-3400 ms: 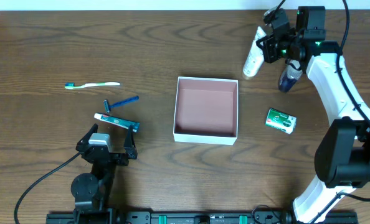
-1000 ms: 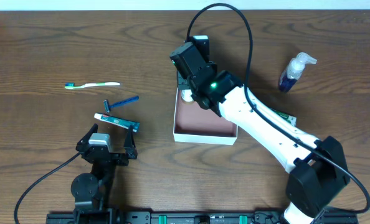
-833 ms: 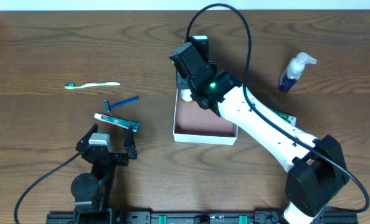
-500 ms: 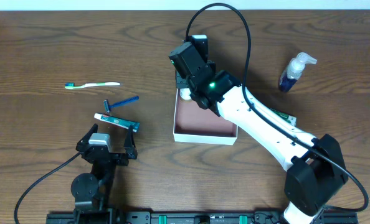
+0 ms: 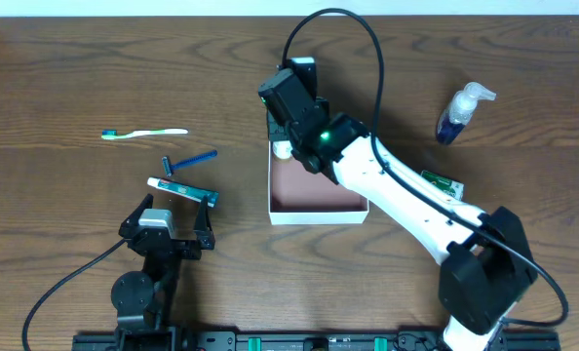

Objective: Pack container
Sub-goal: 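Lower the lotion tube upright into the box and open the right gripper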

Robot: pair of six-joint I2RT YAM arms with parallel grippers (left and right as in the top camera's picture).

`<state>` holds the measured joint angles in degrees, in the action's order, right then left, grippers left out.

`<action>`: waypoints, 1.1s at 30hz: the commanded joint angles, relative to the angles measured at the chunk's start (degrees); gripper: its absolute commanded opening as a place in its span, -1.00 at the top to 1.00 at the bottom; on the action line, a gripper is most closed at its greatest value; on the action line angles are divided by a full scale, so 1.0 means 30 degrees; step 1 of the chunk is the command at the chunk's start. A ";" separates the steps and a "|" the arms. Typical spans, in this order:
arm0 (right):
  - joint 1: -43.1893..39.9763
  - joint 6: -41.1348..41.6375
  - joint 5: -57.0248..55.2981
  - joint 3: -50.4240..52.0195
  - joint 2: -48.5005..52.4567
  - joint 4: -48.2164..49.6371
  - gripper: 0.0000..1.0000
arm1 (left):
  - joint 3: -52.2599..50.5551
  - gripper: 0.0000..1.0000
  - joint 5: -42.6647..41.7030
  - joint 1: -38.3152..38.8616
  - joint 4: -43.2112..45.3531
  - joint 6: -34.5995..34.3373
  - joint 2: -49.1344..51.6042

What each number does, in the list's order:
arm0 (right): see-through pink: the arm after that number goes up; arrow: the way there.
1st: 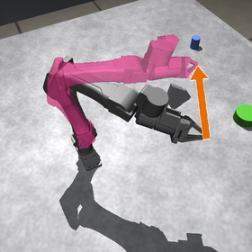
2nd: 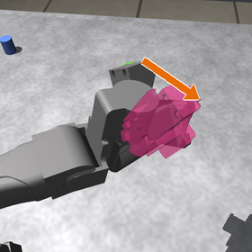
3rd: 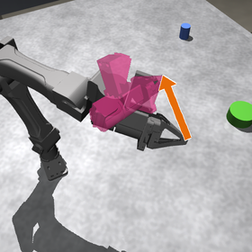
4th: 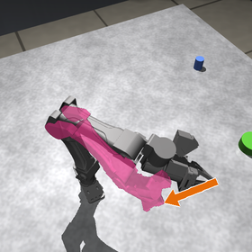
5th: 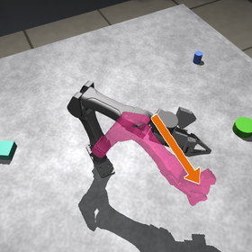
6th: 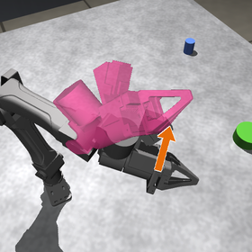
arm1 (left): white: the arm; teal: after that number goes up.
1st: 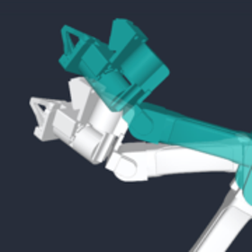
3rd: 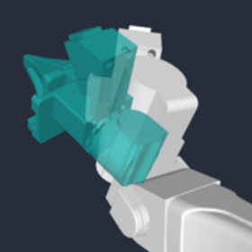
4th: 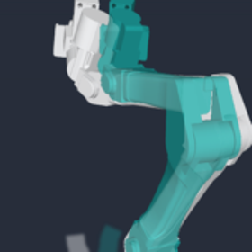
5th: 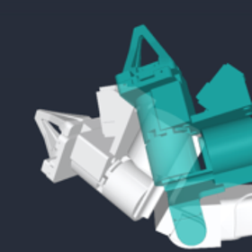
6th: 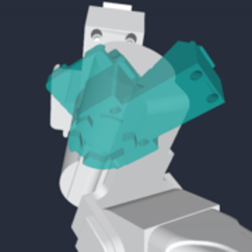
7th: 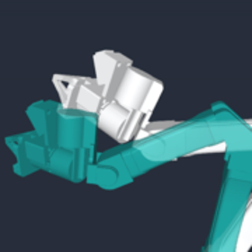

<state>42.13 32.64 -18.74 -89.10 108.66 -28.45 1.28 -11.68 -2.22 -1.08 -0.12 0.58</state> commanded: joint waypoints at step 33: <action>-0.0561 -0.1967 0.1049 -0.0306 -0.6907 -0.2390 -0.54 | -0.0350 -0.96 -0.0393 -0.0095 -0.0619 0.0109 -0.0117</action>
<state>41.69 27.79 -15.35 -89.80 87.48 -33.54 1.28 -11.68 -2.22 -1.08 -0.12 0.58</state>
